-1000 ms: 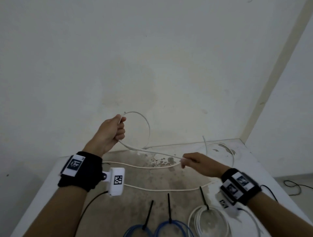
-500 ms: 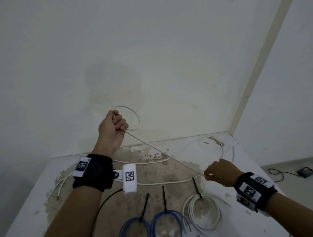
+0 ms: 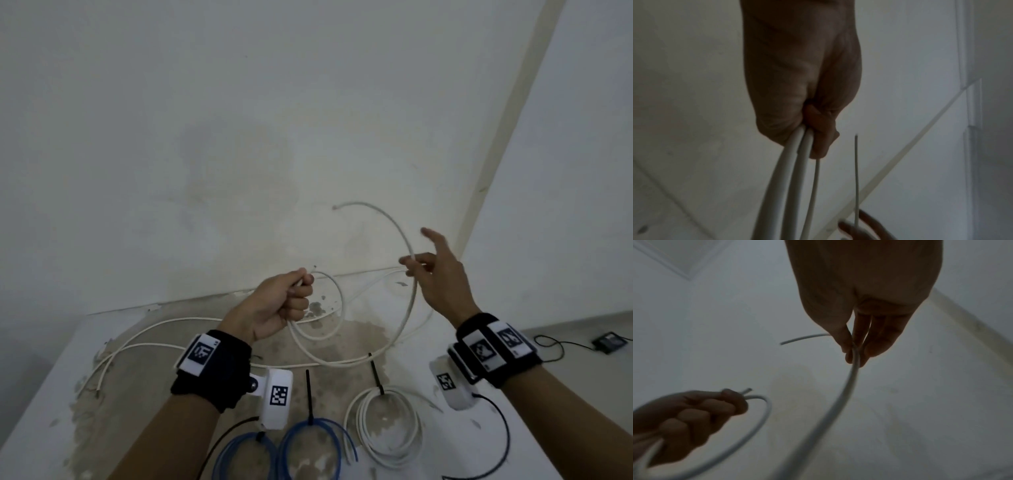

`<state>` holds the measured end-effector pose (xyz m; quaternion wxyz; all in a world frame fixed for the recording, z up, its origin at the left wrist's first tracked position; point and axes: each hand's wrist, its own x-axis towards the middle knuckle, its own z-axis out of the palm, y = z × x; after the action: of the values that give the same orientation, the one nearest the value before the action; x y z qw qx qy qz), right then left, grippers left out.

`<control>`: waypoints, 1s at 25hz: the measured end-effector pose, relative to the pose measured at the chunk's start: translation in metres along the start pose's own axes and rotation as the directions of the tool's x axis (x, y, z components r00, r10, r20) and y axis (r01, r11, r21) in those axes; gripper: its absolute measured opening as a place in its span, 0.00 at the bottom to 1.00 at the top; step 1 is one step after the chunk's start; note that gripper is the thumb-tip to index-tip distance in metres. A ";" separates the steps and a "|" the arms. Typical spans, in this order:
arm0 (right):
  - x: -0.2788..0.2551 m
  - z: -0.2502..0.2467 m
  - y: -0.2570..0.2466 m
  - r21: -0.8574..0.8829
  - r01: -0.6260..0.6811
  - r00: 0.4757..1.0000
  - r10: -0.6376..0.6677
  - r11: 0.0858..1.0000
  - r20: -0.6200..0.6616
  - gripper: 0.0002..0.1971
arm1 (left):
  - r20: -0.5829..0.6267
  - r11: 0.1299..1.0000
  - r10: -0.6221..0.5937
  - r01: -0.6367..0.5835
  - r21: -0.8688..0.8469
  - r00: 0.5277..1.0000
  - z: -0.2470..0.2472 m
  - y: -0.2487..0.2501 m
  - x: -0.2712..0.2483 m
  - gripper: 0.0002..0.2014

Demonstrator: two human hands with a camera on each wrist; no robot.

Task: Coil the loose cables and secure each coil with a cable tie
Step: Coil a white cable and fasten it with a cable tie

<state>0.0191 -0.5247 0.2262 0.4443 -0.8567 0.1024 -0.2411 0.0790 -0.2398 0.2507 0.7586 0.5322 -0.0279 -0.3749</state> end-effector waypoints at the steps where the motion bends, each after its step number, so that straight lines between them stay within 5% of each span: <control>1: 0.002 0.005 -0.008 -0.031 0.053 0.999 -0.053 0.998 0.008 0.14 | 0.003 1.000 -0.011 0.011 0.015 1.000 0.005 -0.006 0.003 0.17; 4: 0.003 0.015 -0.026 0.004 0.095 0.995 -0.095 0.995 0.022 0.09 | 0.001 1.000 -0.021 0.021 0.023 1.000 0.016 -0.019 0.010 0.17; 10: -0.014 0.006 -0.063 0.442 -0.173 0.943 0.018 0.880 0.334 0.13 | -0.013 0.997 0.034 -0.035 -0.064 0.999 0.026 -0.029 0.014 0.17; 13: -0.036 0.017 -0.077 0.467 -0.120 0.946 -0.042 0.876 0.322 0.05 | -0.088 0.992 0.082 -0.089 -0.085 0.993 0.031 -0.029 0.017 0.17; 18: -0.077 0.044 -0.073 0.383 0.010 0.940 -0.139 0.924 0.311 0.10 | -0.233 0.980 0.115 -0.148 -0.131 0.966 0.037 -0.029 0.022 0.21; 22: -0.107 0.062 -0.058 0.253 0.089 0.878 -0.196 0.963 0.437 0.09 | -0.212 0.925 0.073 -0.146 -0.351 0.975 0.039 -0.020 0.021 0.14; 25: -0.113 0.062 -0.039 0.197 0.084 0.900 -0.160 0.977 0.407 0.08 | -0.143 0.964 0.033 -0.070 -0.256 0.989 0.033 -0.021 0.019 0.18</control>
<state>-0.0483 -0.4133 0.1911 0.5131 -0.8510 -0.0711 -0.0866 0.0664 -0.2800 0.2407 0.8314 0.4518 0.0601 -0.3178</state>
